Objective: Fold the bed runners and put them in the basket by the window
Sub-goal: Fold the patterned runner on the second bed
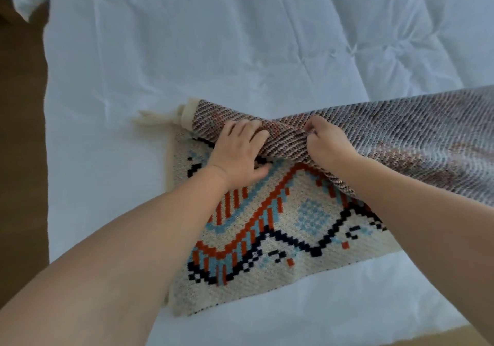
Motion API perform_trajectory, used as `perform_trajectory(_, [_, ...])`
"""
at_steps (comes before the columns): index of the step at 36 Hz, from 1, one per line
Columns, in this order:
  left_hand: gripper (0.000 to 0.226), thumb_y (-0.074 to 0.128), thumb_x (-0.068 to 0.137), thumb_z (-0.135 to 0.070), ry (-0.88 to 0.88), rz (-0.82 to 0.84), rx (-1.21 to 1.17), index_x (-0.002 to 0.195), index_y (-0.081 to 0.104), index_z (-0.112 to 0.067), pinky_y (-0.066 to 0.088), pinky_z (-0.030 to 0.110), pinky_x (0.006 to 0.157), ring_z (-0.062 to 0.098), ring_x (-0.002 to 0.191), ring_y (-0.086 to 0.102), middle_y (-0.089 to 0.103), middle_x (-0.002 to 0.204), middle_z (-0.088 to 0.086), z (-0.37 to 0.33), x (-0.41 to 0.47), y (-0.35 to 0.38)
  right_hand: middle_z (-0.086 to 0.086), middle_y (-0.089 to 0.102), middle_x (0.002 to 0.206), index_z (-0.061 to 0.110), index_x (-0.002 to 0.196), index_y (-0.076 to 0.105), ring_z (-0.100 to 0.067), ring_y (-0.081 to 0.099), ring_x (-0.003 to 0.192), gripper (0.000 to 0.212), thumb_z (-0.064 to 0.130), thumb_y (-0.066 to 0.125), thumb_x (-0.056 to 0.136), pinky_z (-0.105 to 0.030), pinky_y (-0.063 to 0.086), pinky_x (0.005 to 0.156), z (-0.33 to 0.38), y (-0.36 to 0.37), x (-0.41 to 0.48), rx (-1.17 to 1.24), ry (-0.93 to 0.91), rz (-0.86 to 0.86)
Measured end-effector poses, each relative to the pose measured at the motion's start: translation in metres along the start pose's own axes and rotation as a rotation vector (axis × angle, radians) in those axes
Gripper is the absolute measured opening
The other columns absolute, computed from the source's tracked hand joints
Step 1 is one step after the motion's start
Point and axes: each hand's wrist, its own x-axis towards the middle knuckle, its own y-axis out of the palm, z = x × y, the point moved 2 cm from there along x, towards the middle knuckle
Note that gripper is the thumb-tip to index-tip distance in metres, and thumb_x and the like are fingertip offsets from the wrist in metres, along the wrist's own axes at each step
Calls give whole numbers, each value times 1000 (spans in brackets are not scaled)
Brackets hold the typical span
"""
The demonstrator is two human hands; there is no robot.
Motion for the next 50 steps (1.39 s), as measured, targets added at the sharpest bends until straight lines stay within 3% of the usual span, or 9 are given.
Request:
perform_trajectory(5, [35,54,84,-6,-112,-90,-112,119,58,-9,29,43,108,29,118,51,60,124,10,0,2,6,-7,62,81,15,115,51,-21,56,62,25,15,33,97,-31,45,53,-2,4,2,-103,-23,51])
perform_trajectory(13, [28,38,95,-12,-150,-87,-299,119,52,-9,43,42,85,28,95,56,60,107,9,9,3,-20,-3,49,134,20,143,40,-20,53,114,76,68,48,84,-38,46,96,1,10,-21,-340,-386,0])
perform_trajectory(16, [28,41,98,-26,-123,-48,-331,122,48,-12,42,34,69,24,83,58,59,112,6,12,5,-31,-3,54,132,22,147,30,-23,58,108,71,39,64,87,-38,51,91,6,23,-24,-486,-424,33])
perform_trajectory(20, [48,60,89,-39,-82,64,-139,128,40,-20,39,30,64,21,84,60,55,118,0,18,3,-37,-9,62,127,22,147,33,-25,66,97,61,7,55,92,-34,57,76,14,23,-26,-261,-257,-19])
perform_trajectory(27, [52,61,79,-7,-146,32,-148,127,41,-14,42,35,75,23,95,50,48,119,6,24,-21,-49,-7,59,128,21,146,35,-25,57,114,69,22,70,86,-36,46,94,24,9,-40,-268,-350,-8])
perform_trajectory(34, [42,47,78,7,-255,-130,-195,115,60,-9,38,33,72,26,89,56,64,103,5,32,-66,-46,3,56,78,22,151,17,-17,56,66,76,17,60,88,-34,54,59,22,9,-48,-592,-342,50])
perform_trajectory(40, [33,50,76,4,-314,-123,-205,105,63,-4,35,31,65,30,81,58,66,96,10,37,-106,-51,-3,49,130,24,149,12,-19,59,93,79,32,60,87,-29,53,67,29,31,-69,-761,-448,22])
perform_trajectory(44, [40,34,83,-19,-241,-121,-318,107,64,-8,46,30,51,24,71,62,69,98,6,23,-133,-57,-5,46,138,20,150,14,-21,57,106,80,56,52,89,-34,52,78,47,66,-95,-834,-547,1])
perform_trajectory(50, [39,48,84,-1,-269,-44,-372,122,59,-6,52,42,82,26,101,60,64,117,9,1,-174,-52,-3,55,114,16,139,36,-23,59,90,50,13,48,90,-32,45,63,62,98,-119,-825,-498,52])
